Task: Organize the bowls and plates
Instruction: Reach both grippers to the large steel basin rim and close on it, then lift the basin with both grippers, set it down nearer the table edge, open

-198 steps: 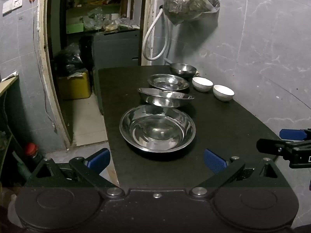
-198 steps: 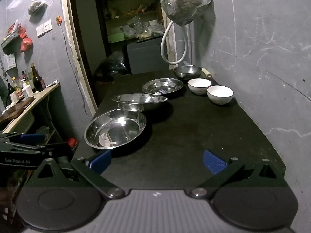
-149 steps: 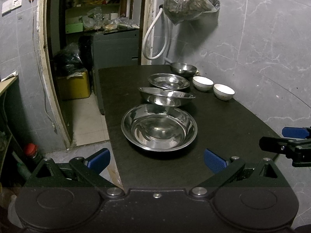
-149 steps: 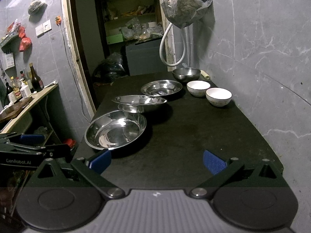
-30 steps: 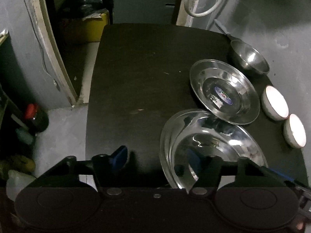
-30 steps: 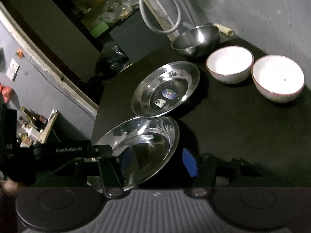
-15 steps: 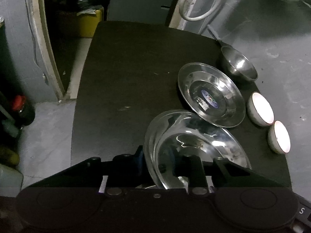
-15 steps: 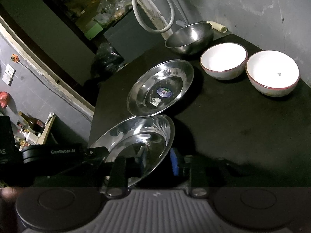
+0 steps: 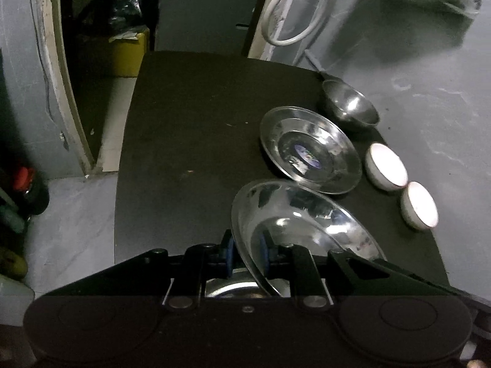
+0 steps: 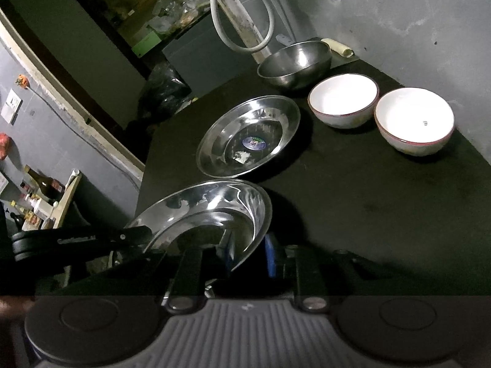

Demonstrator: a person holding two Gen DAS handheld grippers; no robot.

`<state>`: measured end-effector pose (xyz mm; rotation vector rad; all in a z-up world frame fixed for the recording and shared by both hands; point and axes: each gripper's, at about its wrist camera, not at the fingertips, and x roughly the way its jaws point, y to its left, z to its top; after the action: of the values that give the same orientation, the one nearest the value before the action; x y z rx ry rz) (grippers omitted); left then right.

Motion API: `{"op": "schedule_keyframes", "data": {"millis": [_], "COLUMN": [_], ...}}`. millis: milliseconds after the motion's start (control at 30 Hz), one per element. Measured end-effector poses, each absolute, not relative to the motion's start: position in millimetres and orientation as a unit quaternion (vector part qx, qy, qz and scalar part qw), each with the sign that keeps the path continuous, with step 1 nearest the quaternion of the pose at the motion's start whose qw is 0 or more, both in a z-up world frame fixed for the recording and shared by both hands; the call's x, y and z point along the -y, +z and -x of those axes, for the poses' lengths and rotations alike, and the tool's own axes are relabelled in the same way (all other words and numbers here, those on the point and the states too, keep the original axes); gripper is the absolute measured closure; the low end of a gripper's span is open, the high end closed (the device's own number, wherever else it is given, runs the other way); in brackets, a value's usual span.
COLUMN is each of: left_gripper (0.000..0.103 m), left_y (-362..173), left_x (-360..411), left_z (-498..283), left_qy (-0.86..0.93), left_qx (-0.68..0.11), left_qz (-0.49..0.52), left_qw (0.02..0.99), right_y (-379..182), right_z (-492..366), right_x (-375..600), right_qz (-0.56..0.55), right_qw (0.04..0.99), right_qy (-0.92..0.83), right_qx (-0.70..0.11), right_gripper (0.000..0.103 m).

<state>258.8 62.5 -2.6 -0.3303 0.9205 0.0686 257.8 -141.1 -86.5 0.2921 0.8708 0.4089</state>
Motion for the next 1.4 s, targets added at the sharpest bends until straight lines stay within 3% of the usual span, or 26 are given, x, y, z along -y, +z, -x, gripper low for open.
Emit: {"op": "schedule_keyframes", "data": {"millis": [467,633,867,1400], "left_gripper": [0.085,0.074,0.074,0.071], "left_y": [7.6,5.5,-3.3,-16.4], "left_x": [-62.7,-65.1,-67.3,-63.2], "left_z": [-196.4,-175.0,-148.3,-144.0], "left_qy": [0.032,0.049,0.063,0.071], "left_qx": [-0.414,-0.418,-0.434,-0.472], "left_qz": [0.138,0.137,0.13,0.105], "left_qw": [0.899,0.897,0.89,0.872], "right_y": [-71.5,-71.2,-73.1,-79.1], "right_z": [-203.8,-188.6,-171.8,-160.2], "right_x": [130.7,115.2,99.4,84.3], "right_qz": [-0.032,0.01,0.06,0.105], "right_qw": [0.889,0.881,0.87,0.854], "right_qy": [0.25,0.275,0.298,0.308], "right_qx": [-0.381,-0.385,-0.389,-0.405], "right_gripper": [0.08,0.08,0.08,0.077]}}
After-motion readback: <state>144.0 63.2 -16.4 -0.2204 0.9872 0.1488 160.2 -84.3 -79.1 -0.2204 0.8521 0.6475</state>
